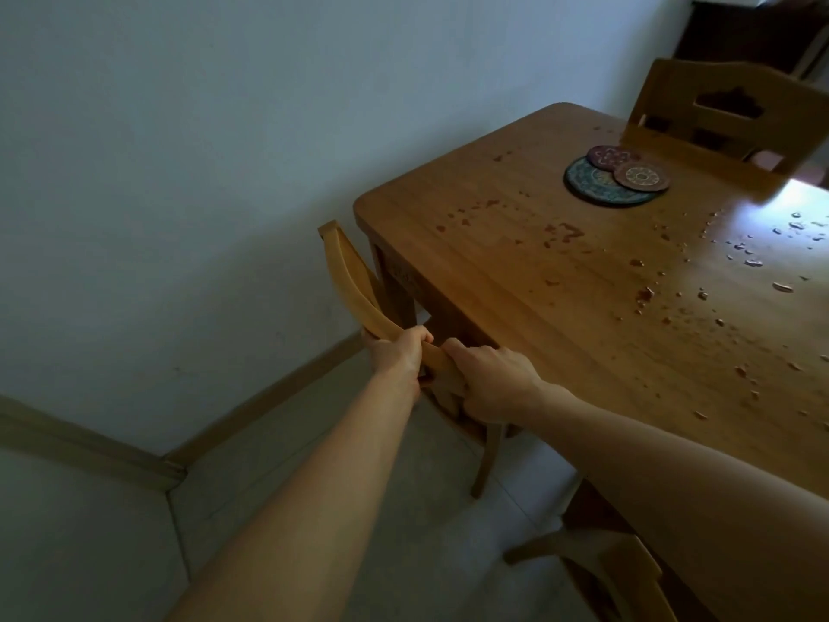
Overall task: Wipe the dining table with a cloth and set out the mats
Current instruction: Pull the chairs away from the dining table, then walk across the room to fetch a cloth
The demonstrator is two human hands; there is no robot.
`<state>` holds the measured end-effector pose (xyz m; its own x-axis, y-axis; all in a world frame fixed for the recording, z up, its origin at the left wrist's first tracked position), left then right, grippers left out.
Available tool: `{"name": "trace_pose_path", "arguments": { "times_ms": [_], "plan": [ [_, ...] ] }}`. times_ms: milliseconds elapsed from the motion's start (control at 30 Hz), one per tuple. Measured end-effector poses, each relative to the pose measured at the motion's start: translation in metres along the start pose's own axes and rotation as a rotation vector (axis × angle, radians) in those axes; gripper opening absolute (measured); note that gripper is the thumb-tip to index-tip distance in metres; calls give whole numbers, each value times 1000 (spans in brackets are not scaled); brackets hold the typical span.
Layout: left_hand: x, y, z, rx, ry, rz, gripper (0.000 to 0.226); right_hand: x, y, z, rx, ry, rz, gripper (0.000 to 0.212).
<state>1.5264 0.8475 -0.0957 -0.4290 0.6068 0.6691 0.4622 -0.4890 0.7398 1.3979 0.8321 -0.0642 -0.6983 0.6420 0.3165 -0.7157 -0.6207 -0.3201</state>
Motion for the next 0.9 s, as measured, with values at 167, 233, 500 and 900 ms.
{"name": "trace_pose_path", "arguments": {
  "times_ms": [167, 233, 500, 900],
  "plan": [
    [13, 0, -3, -25, -15, -12, 74, 8, 3, 3, 11, -2, -25, 27],
    [24, -2, -7, 8, -42, 36, 65, 14, 7, 6, -100, -25, -55, 21],
    [99, -6, -19, 263, -183, 65, 49, 72, 9, 43, -594, 153, -111, 29],
    [281, -4, -1, 487, -488, -231, 37, 257, -35, 88, -1086, 708, -12, 11]
  ]
}}
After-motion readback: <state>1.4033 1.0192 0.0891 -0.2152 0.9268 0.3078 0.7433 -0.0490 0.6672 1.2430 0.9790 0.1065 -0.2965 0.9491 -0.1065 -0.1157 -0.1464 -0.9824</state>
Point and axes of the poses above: each hand's wrist, its own x-axis away from the middle knuckle, its own z-axis out of the back of the hand, y = z × x, the point moved 3 cm from there along -x, towards the middle knuckle, and after that the axes turned 7 degrees about -y, right-handed, at the moved point
